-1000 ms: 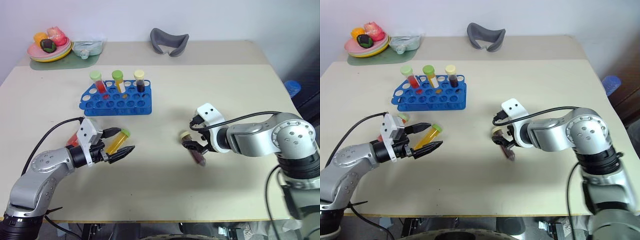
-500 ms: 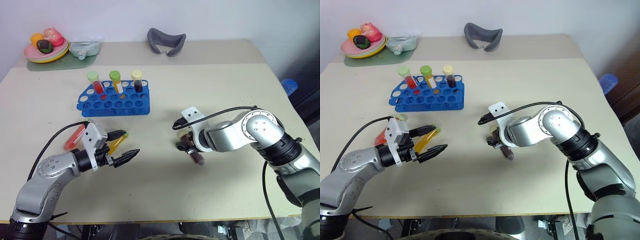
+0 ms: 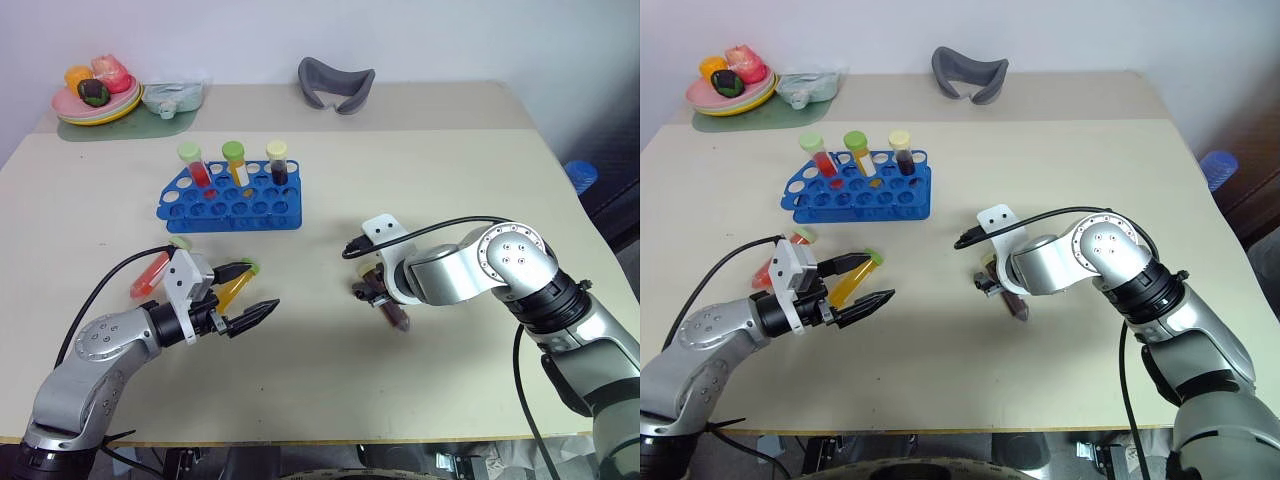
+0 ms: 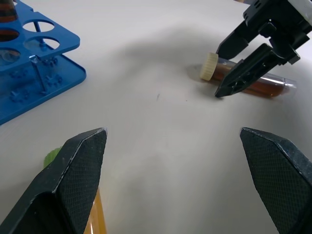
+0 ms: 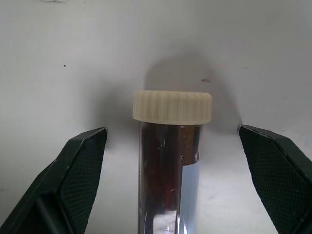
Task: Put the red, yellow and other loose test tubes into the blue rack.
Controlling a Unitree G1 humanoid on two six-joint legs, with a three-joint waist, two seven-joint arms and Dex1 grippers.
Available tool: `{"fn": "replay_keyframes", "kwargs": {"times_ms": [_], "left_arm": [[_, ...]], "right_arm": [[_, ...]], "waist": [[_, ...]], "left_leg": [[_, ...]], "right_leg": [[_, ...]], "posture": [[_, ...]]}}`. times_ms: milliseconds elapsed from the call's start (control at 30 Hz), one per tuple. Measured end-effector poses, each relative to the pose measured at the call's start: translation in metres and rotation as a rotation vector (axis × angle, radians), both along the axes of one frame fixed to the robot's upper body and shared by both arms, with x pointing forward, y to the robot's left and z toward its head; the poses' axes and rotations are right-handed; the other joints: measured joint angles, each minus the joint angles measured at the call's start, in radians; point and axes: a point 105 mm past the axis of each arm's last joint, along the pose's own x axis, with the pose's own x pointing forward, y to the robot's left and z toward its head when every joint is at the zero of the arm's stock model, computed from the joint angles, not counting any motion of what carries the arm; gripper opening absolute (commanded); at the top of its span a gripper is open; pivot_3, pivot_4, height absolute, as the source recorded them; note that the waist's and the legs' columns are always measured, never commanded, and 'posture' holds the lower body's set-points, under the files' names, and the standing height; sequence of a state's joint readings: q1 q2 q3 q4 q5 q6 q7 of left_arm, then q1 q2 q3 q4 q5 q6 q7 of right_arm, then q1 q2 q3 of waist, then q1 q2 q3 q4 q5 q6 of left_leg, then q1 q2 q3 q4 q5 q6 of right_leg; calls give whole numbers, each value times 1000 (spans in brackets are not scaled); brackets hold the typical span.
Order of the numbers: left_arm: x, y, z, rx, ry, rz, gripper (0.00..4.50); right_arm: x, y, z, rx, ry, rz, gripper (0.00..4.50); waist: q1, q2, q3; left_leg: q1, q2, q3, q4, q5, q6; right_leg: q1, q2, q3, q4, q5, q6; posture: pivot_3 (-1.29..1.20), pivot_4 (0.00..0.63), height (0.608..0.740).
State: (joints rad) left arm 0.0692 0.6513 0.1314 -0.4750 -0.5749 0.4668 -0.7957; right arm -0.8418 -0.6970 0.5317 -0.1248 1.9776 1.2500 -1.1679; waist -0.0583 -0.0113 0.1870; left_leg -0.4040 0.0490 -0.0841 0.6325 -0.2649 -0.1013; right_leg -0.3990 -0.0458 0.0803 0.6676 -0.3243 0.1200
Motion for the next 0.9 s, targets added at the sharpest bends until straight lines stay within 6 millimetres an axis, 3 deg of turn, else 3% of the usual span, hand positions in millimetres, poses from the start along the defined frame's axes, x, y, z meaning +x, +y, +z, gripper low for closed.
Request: {"fn": "replay_keyframes", "kwargs": {"times_ms": [100, 900], "left_arm": [[0, 0, 0, 0, -2, -3, 4500], [0, 1, 3, 2, -17, -3, 4500]], "right_arm": [[1, -1, 1, 2, -5, -10, 2684], [-4, -11, 2, -1, 16, 43, 2684]], "waist": [[1, 0, 0], [16, 0, 0]], "left_leg": [[0, 0, 0, 0, 0, 0], [-1, 0, 0, -1, 0, 1]], "right_leg": [[0, 0, 0, 0, 0, 0], [-1, 0, 0, -2, 0, 0]], "posture": [[0, 150, 740], [0, 150, 740]]}}
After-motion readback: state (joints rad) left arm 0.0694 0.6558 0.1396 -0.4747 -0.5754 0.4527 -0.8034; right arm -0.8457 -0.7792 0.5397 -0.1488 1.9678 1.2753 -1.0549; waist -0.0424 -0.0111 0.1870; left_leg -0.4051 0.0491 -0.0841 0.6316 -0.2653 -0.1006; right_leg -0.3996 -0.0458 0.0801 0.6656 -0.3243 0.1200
